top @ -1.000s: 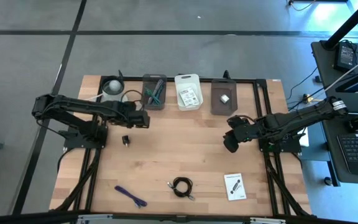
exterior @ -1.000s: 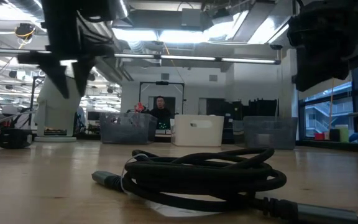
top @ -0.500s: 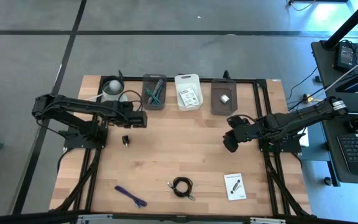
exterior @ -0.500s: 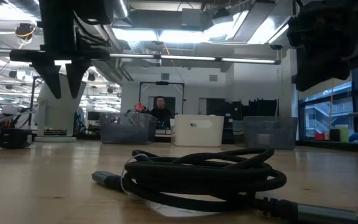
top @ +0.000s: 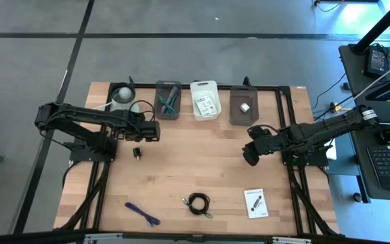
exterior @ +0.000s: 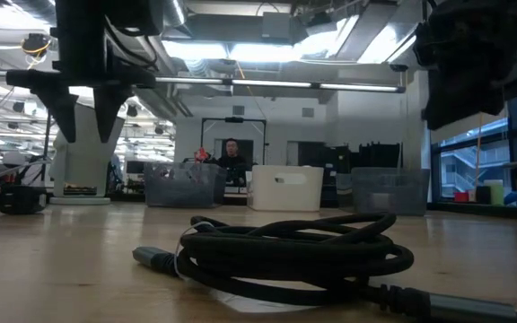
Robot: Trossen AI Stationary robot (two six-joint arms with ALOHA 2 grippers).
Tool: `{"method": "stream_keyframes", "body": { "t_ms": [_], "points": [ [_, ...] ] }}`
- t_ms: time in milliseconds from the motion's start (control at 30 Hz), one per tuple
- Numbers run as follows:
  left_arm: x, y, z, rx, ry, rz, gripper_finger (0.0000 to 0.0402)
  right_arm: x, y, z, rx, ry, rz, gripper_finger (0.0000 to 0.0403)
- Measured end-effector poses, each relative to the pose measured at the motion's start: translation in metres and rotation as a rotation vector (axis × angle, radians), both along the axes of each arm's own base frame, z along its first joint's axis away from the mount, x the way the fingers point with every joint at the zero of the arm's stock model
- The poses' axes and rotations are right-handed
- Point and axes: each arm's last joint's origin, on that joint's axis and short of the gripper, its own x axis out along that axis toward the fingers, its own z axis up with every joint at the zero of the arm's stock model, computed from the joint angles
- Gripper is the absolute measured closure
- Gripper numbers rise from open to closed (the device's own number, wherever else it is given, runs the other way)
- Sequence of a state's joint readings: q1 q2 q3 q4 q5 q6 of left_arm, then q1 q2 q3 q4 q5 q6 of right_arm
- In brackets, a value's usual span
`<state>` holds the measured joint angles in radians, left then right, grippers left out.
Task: Pick and place items into bin
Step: Put the black charger adapter into the right black bin
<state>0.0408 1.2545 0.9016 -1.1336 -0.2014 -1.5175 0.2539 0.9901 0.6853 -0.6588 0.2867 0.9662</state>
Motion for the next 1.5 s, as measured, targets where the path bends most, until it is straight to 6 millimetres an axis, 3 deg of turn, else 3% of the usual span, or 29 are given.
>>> {"method": "stream_keyframes", "body": {
  "t_ms": [267,833,1067,1200,1333,1500],
  "points": [
    [0.0,0.001,-0.002,0.018,-0.016,0.058,0.0109,0.0,0.0,0.0,-0.001,-0.004,0.003,0.0289],
    [-0.002,-0.012,-0.005,-0.012,-0.004,0.105,0.0111,0.0,0.0,0.0,-0.013,0.0,0.02,0.0289],
    [-0.021,-0.024,-0.04,-0.205,0.123,0.211,0.0112,0.0,0.0,0.0,-0.012,0.001,0.021,0.0289],
    [-0.025,-0.032,-0.062,-0.248,0.09,0.238,0.0112,0.0,0.0,0.0,-0.014,0.001,0.024,0.0289],
    [-0.02,-0.036,-0.07,-0.226,-0.019,0.254,0.0112,0.0,0.0,0.0,-0.014,0.001,0.024,0.0289],
    [-0.024,-0.035,-0.076,-0.194,-0.011,0.295,0.0112,0.0,0.0,0.0,-0.015,0.002,0.026,0.0289]
  ]
}}
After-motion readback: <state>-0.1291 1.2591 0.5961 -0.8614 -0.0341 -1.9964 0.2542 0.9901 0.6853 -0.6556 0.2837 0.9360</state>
